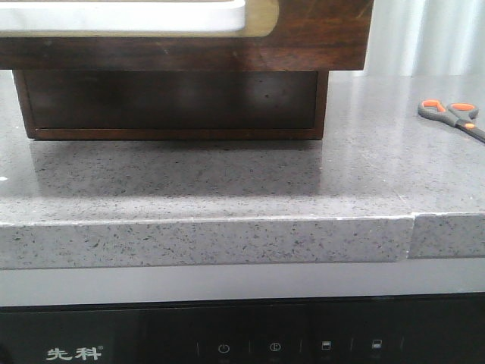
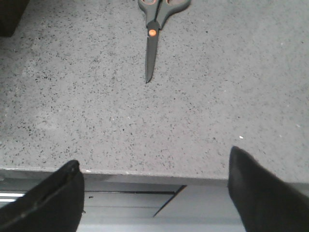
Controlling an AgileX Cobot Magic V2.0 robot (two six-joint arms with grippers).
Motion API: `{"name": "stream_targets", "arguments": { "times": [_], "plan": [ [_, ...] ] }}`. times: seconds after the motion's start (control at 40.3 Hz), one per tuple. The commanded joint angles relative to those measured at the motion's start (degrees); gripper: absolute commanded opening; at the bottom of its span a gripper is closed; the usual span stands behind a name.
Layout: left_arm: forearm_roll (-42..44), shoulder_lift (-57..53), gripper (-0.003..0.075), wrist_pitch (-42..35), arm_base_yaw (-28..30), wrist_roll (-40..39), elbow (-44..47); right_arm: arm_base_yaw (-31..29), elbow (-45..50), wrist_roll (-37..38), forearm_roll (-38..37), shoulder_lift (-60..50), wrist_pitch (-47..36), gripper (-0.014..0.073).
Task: Put scissors in drawer with both arms
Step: 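Pull the drawer open toward the robot with the left gripper, then lower the right gripper onto the grey-orange scissors and grasp them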
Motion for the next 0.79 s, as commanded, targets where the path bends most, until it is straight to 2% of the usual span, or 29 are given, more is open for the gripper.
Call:
{"name": "stream_targets", "arguments": {
  "times": [0.0, 0.099, 0.198, 0.347, 0.546, 0.769],
  "plan": [
    [-0.51, 0.58, 0.0524, -6.39, -1.50, -2.56, -1.76, -1.18, -5.06, 2.04, -3.79, 2.45, 0.17, 0.0624],
    [-0.29, 0.58, 0.0507, -5.96, -2.17, -4.68, -1.76, -2.23, -8.92, 2.29, -6.08, 5.53, 3.86, 0.0624],
    [2.44, 0.58, 0.0497, -4.45, -2.17, -9.46, -2.00, -2.81, -13.64, 2.24, -6.08, 9.72, 7.85, 0.0624],
    [6.08, 0.58, 0.0497, -1.75, -2.17, -12.60, -3.69, -2.88, -19.48, 1.10, -5.37, 17.15, 12.76, 0.0624],
    [9.83, 0.94, 0.0496, -0.13, -7.80, -12.69, -3.90, -2.88, -26.47, -3.45, 1.94, 26.68, 14.41, 0.0624],
    [11.41, 1.17, 0.0494, -0.51, -10.71, -12.69, -3.90, -2.88, -32.66, -5.95, 4.42, 35.29, 14.12, 0.0624]
  ]
}}
